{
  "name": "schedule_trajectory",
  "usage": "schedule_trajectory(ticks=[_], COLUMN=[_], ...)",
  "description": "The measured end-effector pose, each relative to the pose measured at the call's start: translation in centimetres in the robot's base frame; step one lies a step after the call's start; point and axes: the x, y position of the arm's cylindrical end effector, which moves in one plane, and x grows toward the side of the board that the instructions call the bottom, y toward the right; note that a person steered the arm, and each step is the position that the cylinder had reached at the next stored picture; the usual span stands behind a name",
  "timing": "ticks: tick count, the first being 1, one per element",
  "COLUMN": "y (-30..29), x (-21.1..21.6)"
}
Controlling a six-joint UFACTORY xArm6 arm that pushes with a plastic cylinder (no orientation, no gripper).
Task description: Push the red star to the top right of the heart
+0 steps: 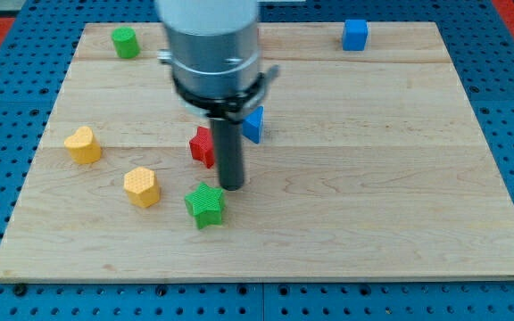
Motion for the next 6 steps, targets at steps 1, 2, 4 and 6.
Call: schedule_trajectory(ticks=[1, 2, 4, 6], y=[-1.6, -8.1, -9.1, -14.3], x=[-3.8, -8.5, -10.2, -15.6])
